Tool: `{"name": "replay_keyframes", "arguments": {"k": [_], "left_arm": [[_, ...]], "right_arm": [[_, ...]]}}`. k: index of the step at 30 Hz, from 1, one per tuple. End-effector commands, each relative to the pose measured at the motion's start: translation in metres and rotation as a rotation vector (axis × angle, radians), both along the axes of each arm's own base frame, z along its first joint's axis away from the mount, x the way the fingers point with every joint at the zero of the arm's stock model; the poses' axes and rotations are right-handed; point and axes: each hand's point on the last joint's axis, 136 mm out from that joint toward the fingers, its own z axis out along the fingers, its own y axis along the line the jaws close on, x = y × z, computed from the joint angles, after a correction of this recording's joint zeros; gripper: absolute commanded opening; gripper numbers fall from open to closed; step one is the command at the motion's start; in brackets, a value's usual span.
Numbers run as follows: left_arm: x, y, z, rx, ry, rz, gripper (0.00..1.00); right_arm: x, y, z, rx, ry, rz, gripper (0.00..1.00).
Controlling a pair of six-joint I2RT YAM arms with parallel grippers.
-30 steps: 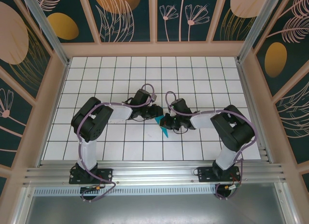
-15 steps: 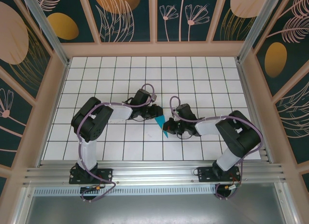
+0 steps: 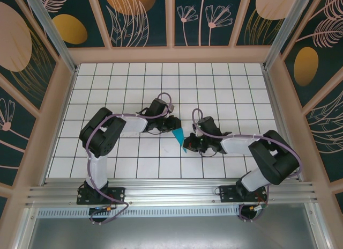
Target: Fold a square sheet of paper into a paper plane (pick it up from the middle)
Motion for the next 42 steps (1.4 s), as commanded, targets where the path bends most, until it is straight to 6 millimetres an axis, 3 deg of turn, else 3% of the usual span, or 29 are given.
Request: {"name": "replay_keyframes", "arguments": {"k": [1, 4, 8, 15, 29, 33, 42], "left_arm": [[-0.003, 0.017, -0.036, 0.115, 0.034, 0.024, 0.28], [-0.004, 0.017, -0.038, 0.113, 0.039, 0.021, 0.28], [-0.005, 0.017, -0.038, 0.111, 0.04, 0.02, 0.28], [-0.005, 0.017, -0.038, 0.117, 0.039, 0.02, 0.28], [-0.006, 0.02, -0.041, 0.13, 0.044, 0.022, 0.28], [-0.007, 0.019, -0.041, 0.127, 0.044, 0.019, 0.28], [-0.007, 0.019, -0.042, 0.126, 0.049, 0.016, 0.28]], "right_arm": [[0.007, 0.013, 0.012, 0.026, -0.023, 0.037, 0.0], [0.011, 0.018, 0.01, 0.03, -0.02, 0.041, 0.0], [0.007, 0.014, -0.008, -0.002, 0.022, 0.04, 0.0], [-0.027, -0.009, -0.037, -0.038, 0.114, 0.018, 0.0], [-0.056, -0.031, -0.04, -0.075, 0.15, 0.024, 0.0], [-0.052, -0.03, -0.034, -0.079, 0.133, 0.02, 0.0], [-0.003, -0.002, 0.015, -0.025, -0.027, 0.005, 0.0]]}}
